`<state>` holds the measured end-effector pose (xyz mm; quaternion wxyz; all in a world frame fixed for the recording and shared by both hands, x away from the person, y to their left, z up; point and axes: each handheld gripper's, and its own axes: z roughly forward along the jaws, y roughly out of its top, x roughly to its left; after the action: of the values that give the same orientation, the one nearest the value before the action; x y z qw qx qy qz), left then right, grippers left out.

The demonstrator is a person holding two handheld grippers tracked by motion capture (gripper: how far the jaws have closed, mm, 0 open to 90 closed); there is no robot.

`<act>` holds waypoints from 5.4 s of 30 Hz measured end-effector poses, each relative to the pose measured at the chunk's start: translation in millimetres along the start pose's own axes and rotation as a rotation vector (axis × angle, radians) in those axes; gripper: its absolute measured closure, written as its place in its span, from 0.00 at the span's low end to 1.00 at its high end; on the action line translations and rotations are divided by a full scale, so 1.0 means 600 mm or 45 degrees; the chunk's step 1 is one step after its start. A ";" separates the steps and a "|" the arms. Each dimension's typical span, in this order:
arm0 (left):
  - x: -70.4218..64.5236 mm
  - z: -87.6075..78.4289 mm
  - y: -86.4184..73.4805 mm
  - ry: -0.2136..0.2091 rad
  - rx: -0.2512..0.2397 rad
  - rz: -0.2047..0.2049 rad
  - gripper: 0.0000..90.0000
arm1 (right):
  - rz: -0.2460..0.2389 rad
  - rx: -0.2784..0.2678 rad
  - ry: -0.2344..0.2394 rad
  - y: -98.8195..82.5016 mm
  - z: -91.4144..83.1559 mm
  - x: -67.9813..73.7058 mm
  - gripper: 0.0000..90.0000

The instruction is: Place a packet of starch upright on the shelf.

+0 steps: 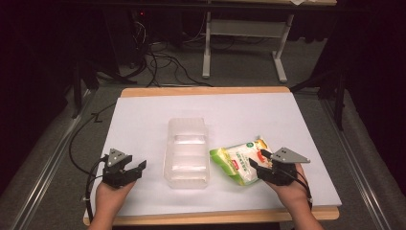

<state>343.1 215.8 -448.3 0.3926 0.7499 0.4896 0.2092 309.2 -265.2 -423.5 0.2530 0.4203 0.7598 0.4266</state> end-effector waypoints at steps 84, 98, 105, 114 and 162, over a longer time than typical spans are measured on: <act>-0.007 0.007 -0.001 -0.014 0.033 0.029 0.43 | -0.040 -0.102 0.052 0.028 -0.014 0.028 1.00; -0.006 0.008 -0.001 -0.010 0.034 0.029 0.43 | -0.001 -0.303 -0.050 0.063 -0.061 -0.023 1.00; -0.006 0.008 -0.002 -0.005 0.038 0.031 0.43 | 0.026 -0.365 -0.065 0.083 -0.073 -0.035 1.00; -0.004 0.007 -0.002 -0.004 0.032 0.025 0.43 | 0.045 -0.420 -0.053 0.126 -0.060 -0.039 1.00; -0.009 0.007 -0.002 -0.033 0.045 0.057 0.42 | 0.234 -0.145 -0.012 0.030 0.016 -0.059 0.84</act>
<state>343.2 209.2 -451.5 0.3807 0.7702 0.4712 0.1994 342.2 -286.3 -411.9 0.2397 0.4752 0.6913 0.4887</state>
